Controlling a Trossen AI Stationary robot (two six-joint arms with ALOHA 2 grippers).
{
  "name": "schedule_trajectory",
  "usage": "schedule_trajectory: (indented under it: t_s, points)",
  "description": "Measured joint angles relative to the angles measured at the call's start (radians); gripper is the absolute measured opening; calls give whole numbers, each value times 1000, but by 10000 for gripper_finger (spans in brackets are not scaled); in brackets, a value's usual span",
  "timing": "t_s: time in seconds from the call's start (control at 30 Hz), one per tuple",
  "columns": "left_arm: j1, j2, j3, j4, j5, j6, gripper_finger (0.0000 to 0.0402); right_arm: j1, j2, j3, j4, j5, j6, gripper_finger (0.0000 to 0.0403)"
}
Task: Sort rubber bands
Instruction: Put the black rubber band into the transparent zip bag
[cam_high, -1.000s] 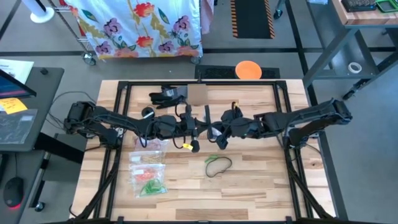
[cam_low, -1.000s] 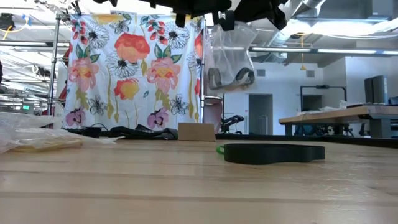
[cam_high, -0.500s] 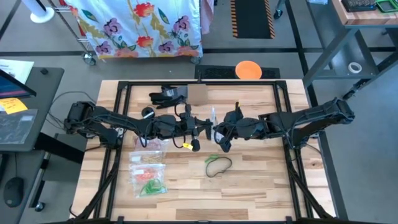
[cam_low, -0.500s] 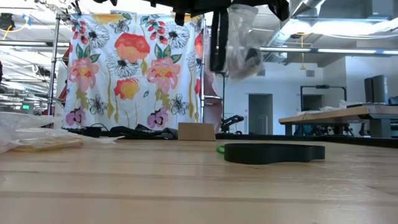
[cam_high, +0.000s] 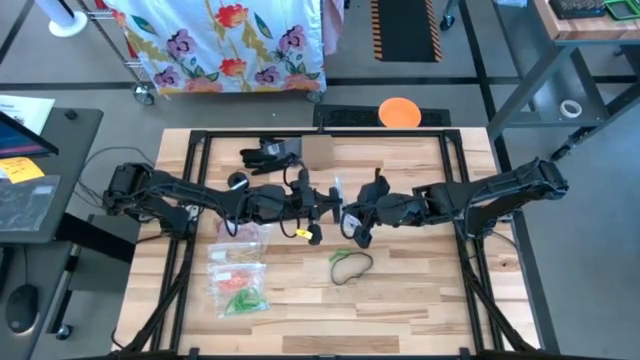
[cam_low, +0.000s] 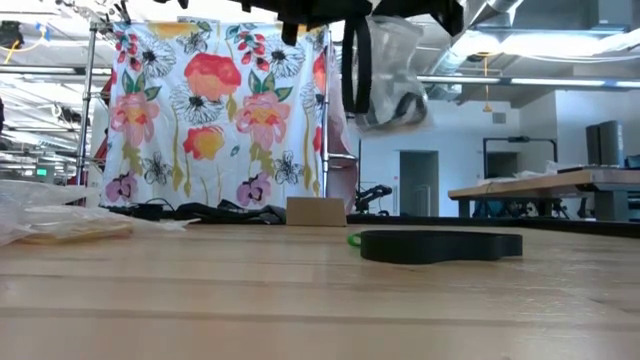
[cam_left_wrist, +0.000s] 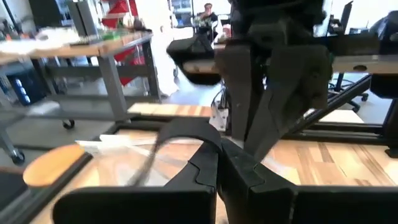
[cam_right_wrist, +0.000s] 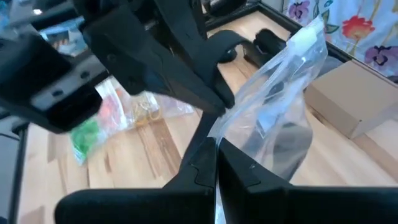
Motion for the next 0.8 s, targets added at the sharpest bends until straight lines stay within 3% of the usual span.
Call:
schedule_trajectory:
  t_s: [0.33, 0.8]
  points:
    - [25, 0, 16, -148, 1, -155, 0, 4, 53, -1, 16, -1, -135, 0]
    - [65, 0, 16, -215, 107, -300, 0, 11, 66, 0, 6, 45, -156, 0]
